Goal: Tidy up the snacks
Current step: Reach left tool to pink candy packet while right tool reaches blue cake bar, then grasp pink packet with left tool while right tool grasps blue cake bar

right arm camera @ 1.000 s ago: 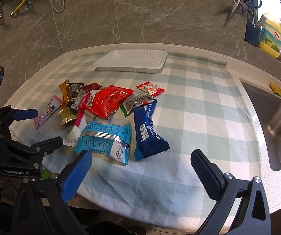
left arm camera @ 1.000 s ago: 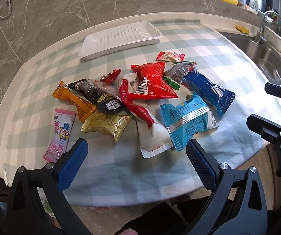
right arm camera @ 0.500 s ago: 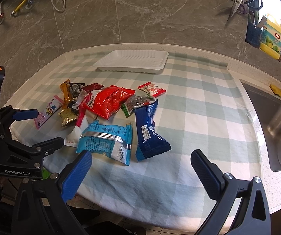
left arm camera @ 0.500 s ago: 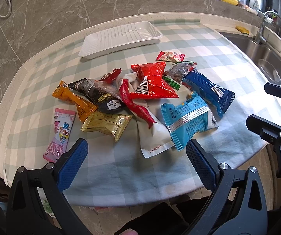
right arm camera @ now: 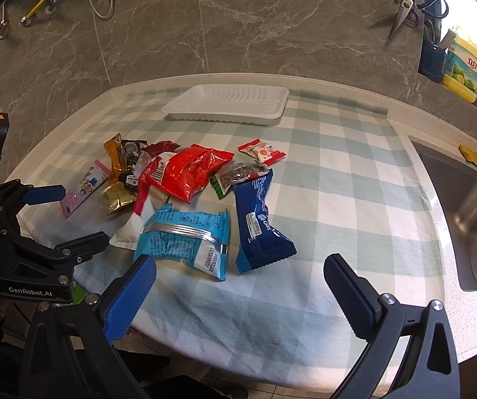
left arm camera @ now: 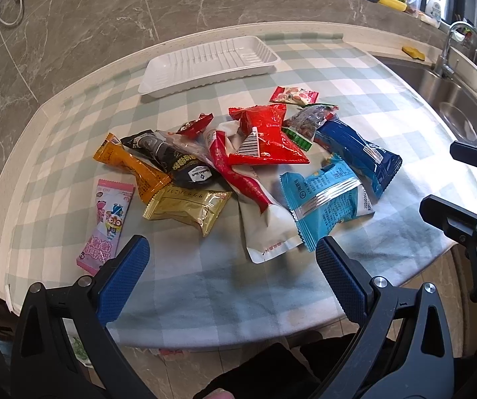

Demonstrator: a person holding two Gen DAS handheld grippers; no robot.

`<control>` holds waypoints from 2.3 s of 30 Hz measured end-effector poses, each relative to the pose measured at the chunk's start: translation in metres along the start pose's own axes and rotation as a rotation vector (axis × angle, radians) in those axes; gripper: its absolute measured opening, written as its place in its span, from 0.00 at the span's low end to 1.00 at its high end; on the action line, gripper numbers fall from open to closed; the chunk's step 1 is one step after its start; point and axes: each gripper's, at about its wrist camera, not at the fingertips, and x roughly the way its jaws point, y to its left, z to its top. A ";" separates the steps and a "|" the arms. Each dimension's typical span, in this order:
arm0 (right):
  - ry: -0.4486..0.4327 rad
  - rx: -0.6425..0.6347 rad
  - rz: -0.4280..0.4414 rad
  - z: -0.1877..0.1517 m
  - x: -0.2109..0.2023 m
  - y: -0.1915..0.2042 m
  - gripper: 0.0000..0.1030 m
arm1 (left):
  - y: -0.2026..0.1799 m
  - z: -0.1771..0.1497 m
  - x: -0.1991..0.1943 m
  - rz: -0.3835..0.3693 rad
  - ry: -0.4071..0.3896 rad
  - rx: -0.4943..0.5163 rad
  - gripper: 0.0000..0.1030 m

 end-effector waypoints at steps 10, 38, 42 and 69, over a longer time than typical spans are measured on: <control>-0.001 -0.008 -0.001 0.002 0.003 0.010 1.00 | 0.010 -0.004 -0.003 0.006 -0.003 -0.014 0.99; 0.065 0.005 -0.036 0.037 0.055 0.002 1.00 | 0.127 0.008 0.058 0.129 0.064 -0.153 0.98; 0.104 0.011 -0.051 0.046 0.075 -0.001 0.96 | 0.144 0.010 0.081 0.127 0.105 -0.152 0.98; 0.258 0.010 -0.029 0.046 0.119 -0.004 0.29 | 0.180 -0.006 0.132 -0.041 0.148 -0.206 0.99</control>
